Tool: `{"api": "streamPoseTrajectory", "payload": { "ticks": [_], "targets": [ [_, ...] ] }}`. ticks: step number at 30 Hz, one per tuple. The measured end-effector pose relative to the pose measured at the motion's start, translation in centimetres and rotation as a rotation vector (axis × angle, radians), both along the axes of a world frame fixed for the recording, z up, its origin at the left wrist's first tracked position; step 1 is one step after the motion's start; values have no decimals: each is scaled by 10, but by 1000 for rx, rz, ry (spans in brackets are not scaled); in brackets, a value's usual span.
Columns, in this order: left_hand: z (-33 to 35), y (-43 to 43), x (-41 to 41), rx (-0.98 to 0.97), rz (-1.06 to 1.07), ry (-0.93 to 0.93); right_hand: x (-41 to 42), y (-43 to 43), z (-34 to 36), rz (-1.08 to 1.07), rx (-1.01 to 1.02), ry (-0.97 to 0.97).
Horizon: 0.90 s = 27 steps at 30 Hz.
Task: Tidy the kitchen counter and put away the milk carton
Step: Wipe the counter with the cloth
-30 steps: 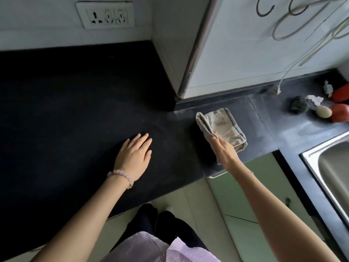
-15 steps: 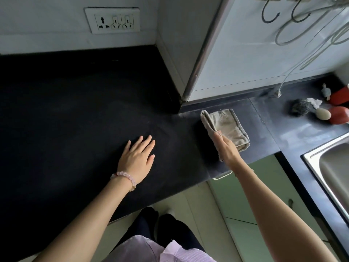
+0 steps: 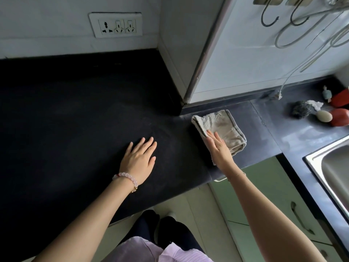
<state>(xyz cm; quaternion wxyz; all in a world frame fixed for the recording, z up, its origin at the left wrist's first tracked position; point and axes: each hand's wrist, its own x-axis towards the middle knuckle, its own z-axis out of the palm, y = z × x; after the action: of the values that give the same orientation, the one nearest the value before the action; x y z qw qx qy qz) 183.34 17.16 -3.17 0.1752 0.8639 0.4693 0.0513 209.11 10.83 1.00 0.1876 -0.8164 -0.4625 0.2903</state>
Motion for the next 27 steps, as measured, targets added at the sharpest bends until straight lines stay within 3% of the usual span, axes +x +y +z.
{"api": "streamPoseTrajectory", "payload": {
  "ticks": [8, 16, 24, 27],
  "targets": [
    [1, 1, -2, -4, -5, 8, 9, -21, -22, 232, -3, -265],
    [2, 1, 1, -6, 5, 16, 24, 13, -11, -1, -23, -152],
    [1, 0, -1, 7, -2, 27, -4, -17, -20, 286, 24, -241],
    [3, 2, -2, -13, -13, 31, 34, -25, -15, 215, -23, -250]
  ]
}}
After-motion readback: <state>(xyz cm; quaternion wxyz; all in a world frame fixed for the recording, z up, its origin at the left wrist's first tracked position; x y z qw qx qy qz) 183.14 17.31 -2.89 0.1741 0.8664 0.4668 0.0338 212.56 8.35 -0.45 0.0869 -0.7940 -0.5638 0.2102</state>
